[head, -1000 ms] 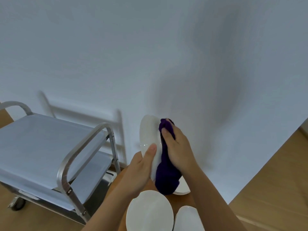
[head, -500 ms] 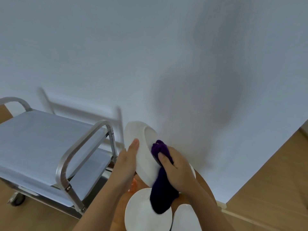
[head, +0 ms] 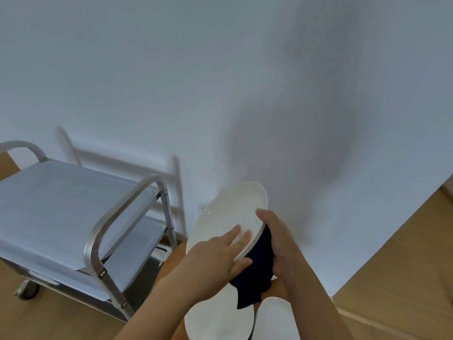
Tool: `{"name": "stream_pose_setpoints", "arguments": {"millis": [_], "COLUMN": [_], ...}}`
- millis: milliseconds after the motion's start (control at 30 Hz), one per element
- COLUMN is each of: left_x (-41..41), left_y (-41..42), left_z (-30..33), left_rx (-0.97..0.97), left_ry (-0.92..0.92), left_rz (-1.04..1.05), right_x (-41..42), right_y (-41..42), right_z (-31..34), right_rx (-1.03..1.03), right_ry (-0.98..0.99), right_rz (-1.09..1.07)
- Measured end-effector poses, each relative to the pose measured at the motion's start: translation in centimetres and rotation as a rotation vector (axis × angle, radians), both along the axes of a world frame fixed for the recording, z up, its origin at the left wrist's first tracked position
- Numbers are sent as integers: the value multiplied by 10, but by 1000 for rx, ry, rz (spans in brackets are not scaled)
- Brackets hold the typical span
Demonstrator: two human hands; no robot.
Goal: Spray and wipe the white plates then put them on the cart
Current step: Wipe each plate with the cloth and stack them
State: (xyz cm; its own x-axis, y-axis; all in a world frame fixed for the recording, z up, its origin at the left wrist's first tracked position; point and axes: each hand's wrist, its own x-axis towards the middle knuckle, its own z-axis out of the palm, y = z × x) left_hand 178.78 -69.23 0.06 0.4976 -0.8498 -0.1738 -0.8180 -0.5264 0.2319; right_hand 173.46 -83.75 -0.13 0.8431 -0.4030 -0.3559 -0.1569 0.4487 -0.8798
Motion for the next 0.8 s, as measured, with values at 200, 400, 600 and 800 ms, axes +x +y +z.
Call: {"name": "stream_pose_setpoints", "arguments": {"millis": [200,400,600,800], "left_x": [20,61,57,33], "left_y": [18,36,52,53], "left_z": [-3,-33,-71,-138], "left_rx": [-407,-496,-478,-304], "left_ry": [167,397,770,764], "left_rz": [360,848,918,995], "right_x": [-10,-19,-29,-40], "right_y": [-3,-7,-14,-13], "right_z": [-22,-37,-62,-105], "right_rx": [218,166,21,-216], "right_ry": [53,120,207,377], "right_rz": [-98,-93,-131,-154]}}
